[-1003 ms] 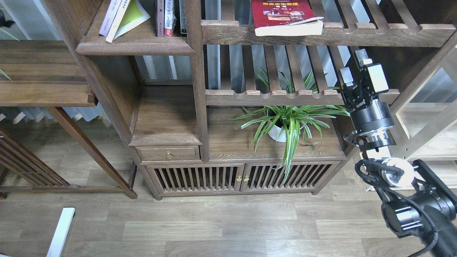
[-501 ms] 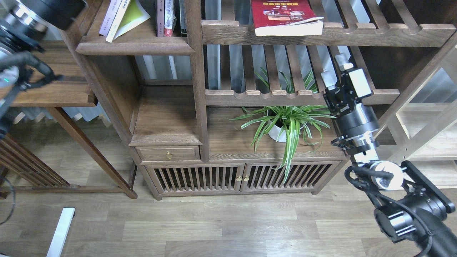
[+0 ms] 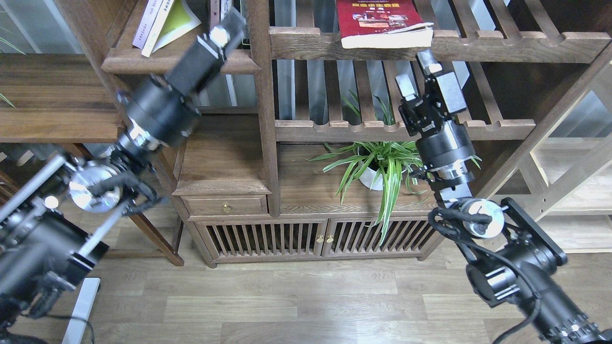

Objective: Organize books on shelf
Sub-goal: 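Raise both grippers toward the red book on the top shelf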

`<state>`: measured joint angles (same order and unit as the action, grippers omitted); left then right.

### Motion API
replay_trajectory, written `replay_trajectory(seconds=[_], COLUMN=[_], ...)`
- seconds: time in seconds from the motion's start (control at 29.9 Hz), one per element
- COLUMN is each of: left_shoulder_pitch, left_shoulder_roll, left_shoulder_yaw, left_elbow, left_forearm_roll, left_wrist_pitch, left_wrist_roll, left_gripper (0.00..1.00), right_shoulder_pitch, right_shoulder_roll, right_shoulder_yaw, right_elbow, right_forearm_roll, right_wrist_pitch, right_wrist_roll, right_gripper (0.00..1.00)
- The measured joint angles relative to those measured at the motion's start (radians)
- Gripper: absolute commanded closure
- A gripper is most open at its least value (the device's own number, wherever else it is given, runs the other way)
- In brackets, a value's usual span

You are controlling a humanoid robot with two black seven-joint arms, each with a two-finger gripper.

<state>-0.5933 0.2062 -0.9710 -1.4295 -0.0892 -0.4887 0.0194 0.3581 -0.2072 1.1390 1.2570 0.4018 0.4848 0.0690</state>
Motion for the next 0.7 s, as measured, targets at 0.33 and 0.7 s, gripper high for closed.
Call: replay_trajectory(seconds=[0.33, 0.7], left_shoulder_pitch=[0.057, 0.126], left_shoulder_roll=[-0.122, -0.145], left_shoulder_yaw=[0.026, 0.042], left_elbow=[0.005, 0.020], left_forearm_roll=[0.041, 0.090], left_wrist_pitch=[0.000, 0.000], left_wrist_roll=[-0.001, -0.001], left_gripper=[0.02, 0.02], right_shoulder_pitch=[0.027, 0.077], right_shoulder_roll=[-0.008, -0.018], right_shoulder_yaw=[-0.025, -0.027], right_elbow=[-0.020, -0.021], right_forearm_roll=[-0.003, -0.001], right_wrist_pitch=[-0.154, -0.224], right_wrist_roll=[0.001, -0.008], right_gripper=[0.06, 0.07])
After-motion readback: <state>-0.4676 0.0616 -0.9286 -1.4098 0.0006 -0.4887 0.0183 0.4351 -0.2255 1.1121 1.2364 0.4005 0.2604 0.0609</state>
